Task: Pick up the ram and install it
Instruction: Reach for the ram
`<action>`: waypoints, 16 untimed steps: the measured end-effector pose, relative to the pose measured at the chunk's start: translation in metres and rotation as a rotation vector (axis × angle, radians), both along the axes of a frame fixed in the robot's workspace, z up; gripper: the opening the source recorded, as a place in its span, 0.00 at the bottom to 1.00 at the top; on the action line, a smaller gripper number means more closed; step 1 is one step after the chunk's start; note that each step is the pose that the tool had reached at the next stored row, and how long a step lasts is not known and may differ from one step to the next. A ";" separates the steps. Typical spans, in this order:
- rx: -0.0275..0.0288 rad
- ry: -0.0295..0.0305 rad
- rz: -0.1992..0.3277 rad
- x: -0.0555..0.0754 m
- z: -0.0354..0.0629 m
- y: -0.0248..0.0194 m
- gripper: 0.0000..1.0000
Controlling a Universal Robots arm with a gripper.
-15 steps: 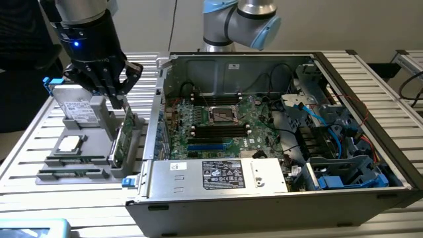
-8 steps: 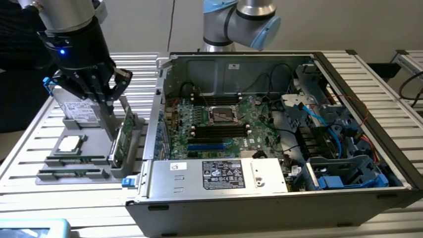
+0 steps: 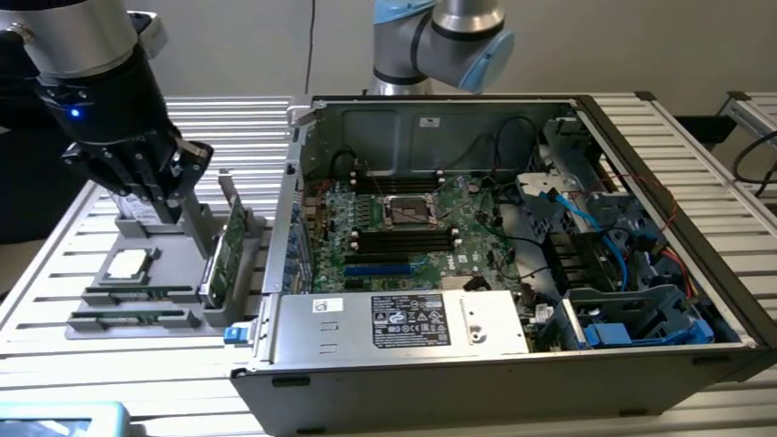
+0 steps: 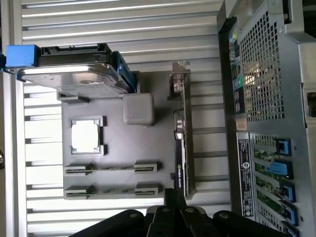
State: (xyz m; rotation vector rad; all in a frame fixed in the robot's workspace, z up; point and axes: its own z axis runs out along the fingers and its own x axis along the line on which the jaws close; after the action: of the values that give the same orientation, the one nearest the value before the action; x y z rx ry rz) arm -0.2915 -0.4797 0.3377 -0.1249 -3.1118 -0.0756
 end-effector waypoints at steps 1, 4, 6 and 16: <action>0.0000 0.0007 0.000 -0.003 -0.0009 -0.0006 0.11; -0.0001 0.0028 0.000 -0.012 -0.0033 -0.0020 0.11; 0.0000 0.0043 0.000 -0.018 -0.0048 -0.0026 0.11; 0.0000 0.0059 0.000 -0.052 -0.0123 -0.0039 0.11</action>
State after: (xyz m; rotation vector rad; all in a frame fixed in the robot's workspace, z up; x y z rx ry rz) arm -0.3430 -0.4837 0.3254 -0.1249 -3.1059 -0.0751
